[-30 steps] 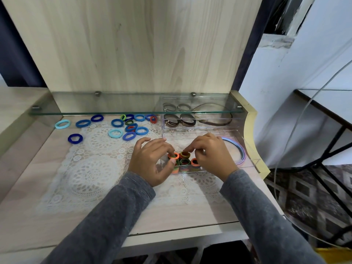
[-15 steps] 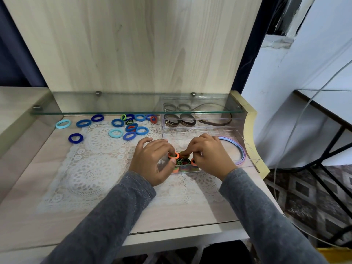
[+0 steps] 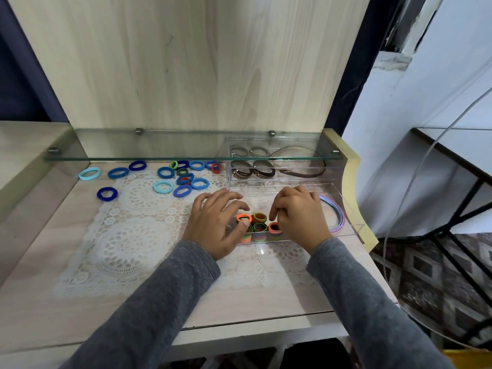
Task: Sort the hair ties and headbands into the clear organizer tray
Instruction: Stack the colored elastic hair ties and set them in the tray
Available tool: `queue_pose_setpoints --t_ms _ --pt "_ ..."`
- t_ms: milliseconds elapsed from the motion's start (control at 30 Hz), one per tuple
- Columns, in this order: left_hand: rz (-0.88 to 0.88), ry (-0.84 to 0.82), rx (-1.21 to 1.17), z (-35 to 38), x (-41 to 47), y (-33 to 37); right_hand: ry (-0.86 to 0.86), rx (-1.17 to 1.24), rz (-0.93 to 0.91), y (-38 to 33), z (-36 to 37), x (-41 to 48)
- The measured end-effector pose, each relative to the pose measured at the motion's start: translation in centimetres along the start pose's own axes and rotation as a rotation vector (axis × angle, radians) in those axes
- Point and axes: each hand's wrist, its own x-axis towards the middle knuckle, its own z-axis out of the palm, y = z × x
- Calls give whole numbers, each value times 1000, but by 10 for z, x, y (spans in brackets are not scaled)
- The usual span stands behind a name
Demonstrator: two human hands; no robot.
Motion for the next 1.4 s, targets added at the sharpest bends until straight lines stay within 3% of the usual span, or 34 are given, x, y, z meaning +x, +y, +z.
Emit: queue_pose_setpoints --t_ms 567,833,1400 --pt "-48 -48 13 5 1 -3 -8 -46 39 -5 -3 1" --pt "-84 -23 44 6 1 -4 -229 -81 72 -15 -1 7" --pt "-67 -26 5 6 1 -4 -262 -170 26 -23 -3 7"
